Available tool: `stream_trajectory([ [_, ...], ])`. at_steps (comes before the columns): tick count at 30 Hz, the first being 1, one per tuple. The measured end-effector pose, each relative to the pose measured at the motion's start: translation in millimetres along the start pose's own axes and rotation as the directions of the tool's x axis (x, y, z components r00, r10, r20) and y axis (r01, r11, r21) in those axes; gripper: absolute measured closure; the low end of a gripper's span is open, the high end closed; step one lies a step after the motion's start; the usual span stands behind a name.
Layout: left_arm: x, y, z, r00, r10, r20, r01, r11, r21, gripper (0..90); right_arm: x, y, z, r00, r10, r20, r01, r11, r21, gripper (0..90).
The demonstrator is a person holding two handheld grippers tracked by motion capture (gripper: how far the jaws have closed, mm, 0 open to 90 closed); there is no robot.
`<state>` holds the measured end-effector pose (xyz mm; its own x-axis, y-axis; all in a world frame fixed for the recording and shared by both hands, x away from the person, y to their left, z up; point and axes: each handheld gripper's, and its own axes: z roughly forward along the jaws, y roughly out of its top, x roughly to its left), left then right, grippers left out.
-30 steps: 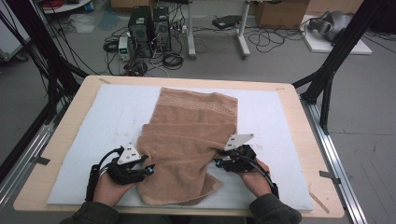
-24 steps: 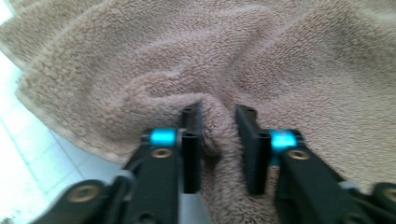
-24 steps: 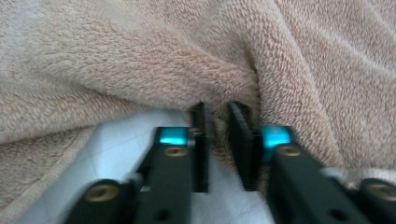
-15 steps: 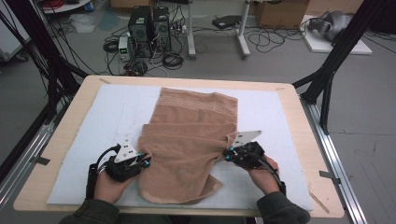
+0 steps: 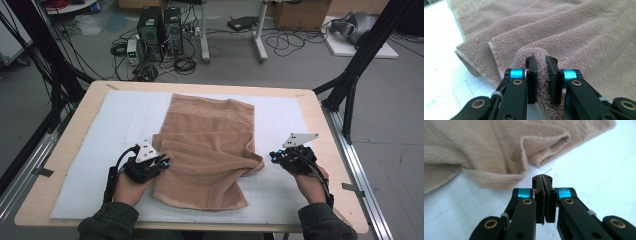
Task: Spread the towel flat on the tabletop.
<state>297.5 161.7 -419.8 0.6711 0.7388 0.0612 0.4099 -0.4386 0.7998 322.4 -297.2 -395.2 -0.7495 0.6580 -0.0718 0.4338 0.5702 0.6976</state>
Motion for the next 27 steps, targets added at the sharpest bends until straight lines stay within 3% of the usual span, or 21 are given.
stream_trajectory([
  [3,-0.5,-0.6,-5.1,1.0,0.005,-0.002,-0.005,0.9999,-0.01,73.7,9.3,4.2,0.4,0.9986,-0.033,-0.041,0.03,0.998,-0.062,83.6],
  [7,-1.3,-0.2,-22.9,0.9998,-0.002,0.019,0.003,0.9989,-0.046,62.2,30.4,11.8,0.0,0.9933,-0.082,-0.082,0.076,0.994,-0.076,76.5],
  [12,-8.3,-4.2,-40.0,0.9981,0.001,0.062,0.002,0.9984,-0.056,54.0,60.8,14.1,-1.3,0.9754,-0.145,-0.166,0.128,0.986,-0.11,71.1],
  [16,-14.4,-15.0,-35.9,0.9963,0.03,0.08,-0.028,0.9992,-0.028,54.2,79.1,10.5,10.1,0.9475,-0.177,-0.267,0.159,0.983,-0.086,68.9],
  [19,-17.4,-24.2,-24.7,0.9935,0.041,0.107,-0.042,0.999,0.014,55.1,90.8,8.0,26.1,0.9287,-0.206,-0.308,0.197,0.979,-0.062,66.1],
  [22,-20.6,-30.9,-12.9,0.9897,0.064,0.128,-0.074,0.994,0.08,54.9,96.6,6.3,43.2,0.9203,-0.21,-0.33,0.217,0.976,-0.018,64.7],
  [24,-21.0,-33.4,-10.0,0.9893,0.058,0.134,-0.068,0.9952,0.071,60.8,98.0,5.1,52.8,0.9159,-0.215,-0.339,0.231,0.973,0.007,69.1],
  [26,-21.1,-32.3,-10.7,0.99,0.063,0.126,-0.072,0.9949,0.071,74.0,98.4,4.9,53.3,0.9121,-0.225,-0.343,0.236,0.972,-0.01,81.3],
  [27,-21.4,-31.6,-11.2,0.9897,0.068,0.126,-0.077,0.9948,0.068,77.7,98.3,5.7,53.6,0.9021,-0.217,-0.373,0.233,0.972,0.0,86.0],
])
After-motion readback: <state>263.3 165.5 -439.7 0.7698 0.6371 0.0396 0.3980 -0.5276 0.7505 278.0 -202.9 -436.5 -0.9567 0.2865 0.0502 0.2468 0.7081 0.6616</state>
